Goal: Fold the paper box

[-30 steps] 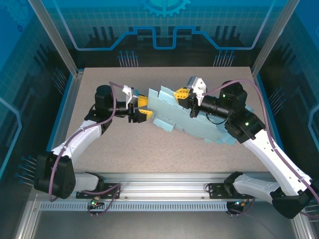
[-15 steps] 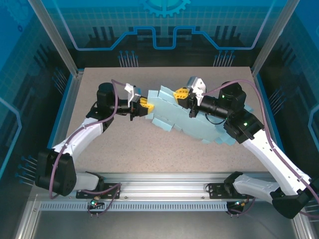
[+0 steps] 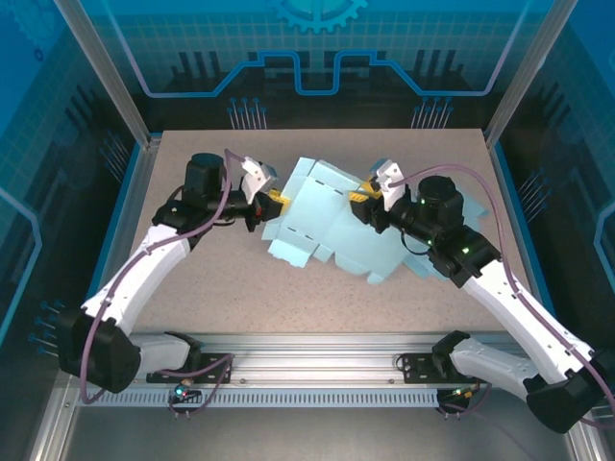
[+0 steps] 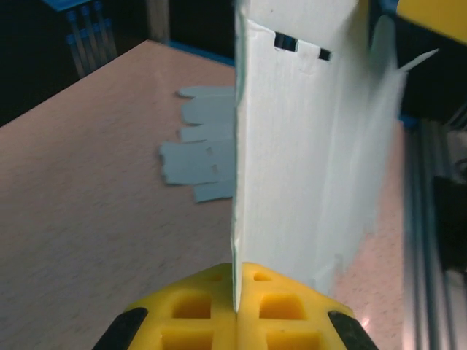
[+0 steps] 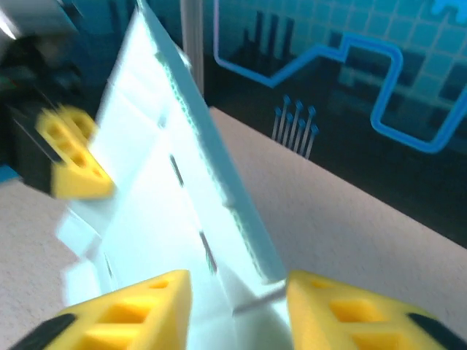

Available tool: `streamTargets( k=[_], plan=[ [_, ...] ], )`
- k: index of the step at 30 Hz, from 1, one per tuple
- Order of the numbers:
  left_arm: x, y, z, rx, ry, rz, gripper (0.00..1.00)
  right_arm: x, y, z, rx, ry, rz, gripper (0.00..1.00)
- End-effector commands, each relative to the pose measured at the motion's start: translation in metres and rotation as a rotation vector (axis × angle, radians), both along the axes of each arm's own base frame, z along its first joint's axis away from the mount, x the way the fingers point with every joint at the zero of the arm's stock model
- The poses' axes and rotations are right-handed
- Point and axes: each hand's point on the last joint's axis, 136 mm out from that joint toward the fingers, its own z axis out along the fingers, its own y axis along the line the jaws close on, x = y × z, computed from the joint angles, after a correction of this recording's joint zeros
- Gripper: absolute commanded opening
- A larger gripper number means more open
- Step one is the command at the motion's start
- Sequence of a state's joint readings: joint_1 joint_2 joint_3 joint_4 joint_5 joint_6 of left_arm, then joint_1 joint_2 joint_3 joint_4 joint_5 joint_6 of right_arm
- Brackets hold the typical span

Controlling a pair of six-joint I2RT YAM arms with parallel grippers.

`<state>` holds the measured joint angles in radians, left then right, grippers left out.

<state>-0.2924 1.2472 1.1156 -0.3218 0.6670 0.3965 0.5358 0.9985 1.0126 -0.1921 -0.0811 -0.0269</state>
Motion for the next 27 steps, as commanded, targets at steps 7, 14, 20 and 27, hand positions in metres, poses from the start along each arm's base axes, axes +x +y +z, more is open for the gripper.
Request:
streamTargets(
  k=[7, 14, 20, 27],
  plan=[
    [-0.001, 0.041, -0.021, 0.474, -0.072, 0.116, 0.0, 0.014, -0.055, -0.033, 0.058, 0.201, -0.326, 0.71],
    [0.013, 0.049, -0.023, 0.648, -0.107, 0.069, 0.0, 0.024, -0.092, -0.05, 0.11, 0.387, -0.51, 0.74],
    [0.008, 0.049, 0.013, 0.669, -0.169, 0.02, 0.0, 0.028, -0.1, -0.056, 0.145, 0.443, -0.531, 0.75],
    [-0.032, 0.038, 0.069, 0.539, -0.315, -0.065, 0.0, 0.029, -0.103, -0.05, 0.161, 0.432, -0.533, 0.86]
  ],
)
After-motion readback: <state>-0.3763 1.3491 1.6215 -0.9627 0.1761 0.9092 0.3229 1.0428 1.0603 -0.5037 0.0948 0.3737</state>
